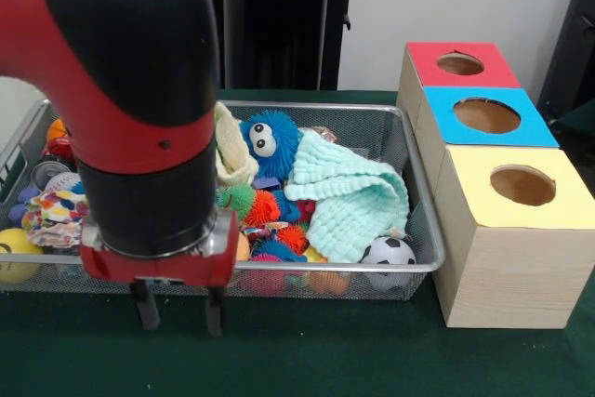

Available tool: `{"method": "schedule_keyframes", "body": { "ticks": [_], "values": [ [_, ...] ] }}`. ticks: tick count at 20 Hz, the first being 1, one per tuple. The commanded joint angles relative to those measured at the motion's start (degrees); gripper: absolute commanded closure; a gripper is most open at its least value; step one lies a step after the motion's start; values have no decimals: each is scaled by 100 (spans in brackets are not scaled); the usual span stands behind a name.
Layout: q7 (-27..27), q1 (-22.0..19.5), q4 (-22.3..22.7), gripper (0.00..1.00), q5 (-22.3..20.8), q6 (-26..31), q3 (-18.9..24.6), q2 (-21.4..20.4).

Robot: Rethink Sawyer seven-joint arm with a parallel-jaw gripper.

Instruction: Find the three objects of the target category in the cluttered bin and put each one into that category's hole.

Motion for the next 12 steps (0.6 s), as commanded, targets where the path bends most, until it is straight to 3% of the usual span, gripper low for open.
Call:
{"method": "schedule_keyframes", "body": {
  "ticks": [1, 4, 9, 12],
  "values": [
    [-1433, -162, -653, 0, -924, 1033, 1279, 56],
    [-1420, -238, -493, 0, -922, 1060, 1300, 8],
    [-1421, -424, 153, 0, -473, 531, 736, -69],
    [-1499, -501, 356, 0, -462, 202, 562, -6]
  ]
}}
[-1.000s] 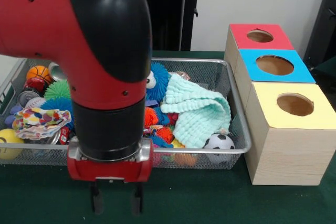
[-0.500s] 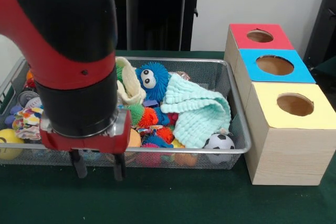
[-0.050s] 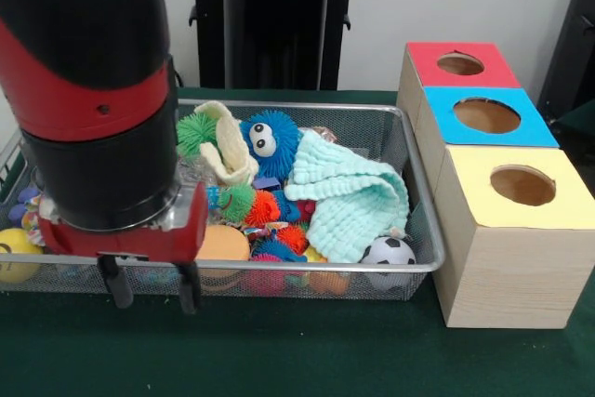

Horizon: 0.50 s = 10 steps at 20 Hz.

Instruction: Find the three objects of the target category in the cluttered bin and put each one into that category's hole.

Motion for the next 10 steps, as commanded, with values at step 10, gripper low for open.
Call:
{"method": "schedule_keyframes", "body": {
  "ticks": [10],
  "values": [
    [-2475, -383, -520, 0, -2491, 844, 2490, 488]
  ]
}}
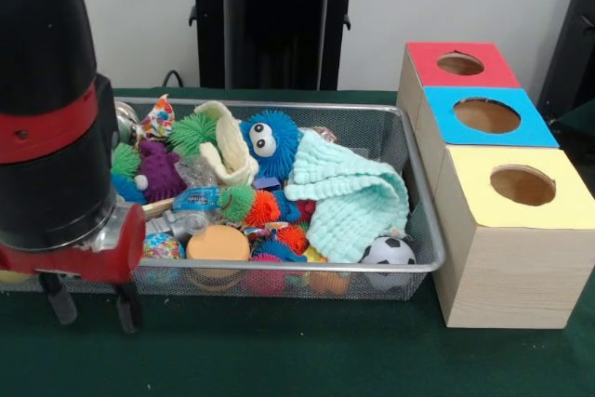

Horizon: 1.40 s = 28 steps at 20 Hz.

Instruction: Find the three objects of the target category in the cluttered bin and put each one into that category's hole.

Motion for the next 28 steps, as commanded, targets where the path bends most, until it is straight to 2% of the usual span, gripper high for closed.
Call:
{"method": "schedule_keyframes", "body": {
  "ticks": [1, 7, 12, 15, 18, 20, 22, 25, 26, 28],
  "values": [
    [-2483, -195, -334, 0, -2391, 1016, 2583, 319],
    [-3176, -575, -506, 0, -5288, 1762, 5406, 324],
    [-3796, -795, -647, 0, -7286, 1836, 7384, 513],
    [-3897, -854, -690, 0, -8070, 1911, 8117, 581],
    [-3662, -862, -661, 0, -8414, 1989, 8332, 566],
    [-3379, -855, -589, 0, -8368, 2004, 8164, 535],
    [-3007, -848, -476, 0, -8033, 2079, 7804, 500],
    [-2337, -902, -36, 0, -6872, 2206, 6751, 370],
    [-2066, -974, 251, 0, -6369, 2198, 6318, 312],
    [-1346, -1261, 1105, 0, -5331, 2126, 5520, 187]
  ]
}}
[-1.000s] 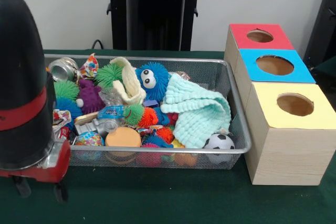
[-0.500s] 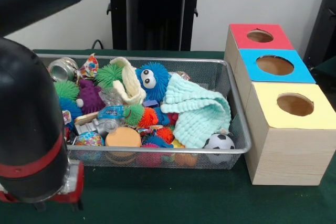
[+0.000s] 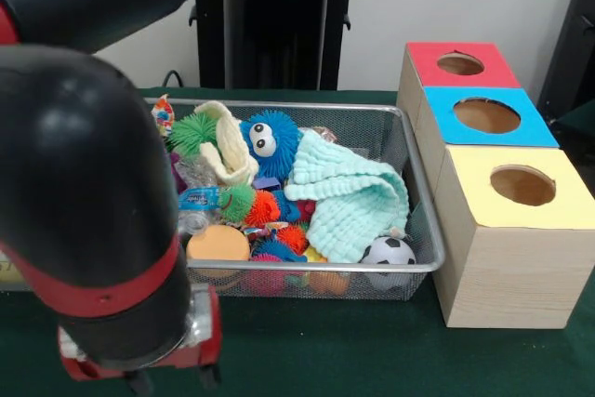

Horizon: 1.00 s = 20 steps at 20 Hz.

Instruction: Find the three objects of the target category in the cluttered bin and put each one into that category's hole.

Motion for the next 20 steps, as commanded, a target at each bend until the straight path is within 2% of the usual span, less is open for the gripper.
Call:
{"method": "schedule_keyframes", "body": {
  "ticks": [1, 5, 10, 14, 20],
  "values": [
    [1068, -617, 1718, 0, 1921, 538, -1569, -388],
    [2126, -1193, 3232, 0, 3091, -7, -2298, -682],
    [2669, -1547, 4203, 0, 3775, -358, -2838, -1073],
    [3087, -1721, 4741, 0, 4066, -842, -3174, -1261],
    [3492, -1809, 5225, 0, 4432, -1091, -3594, -1694]
  ]
}}
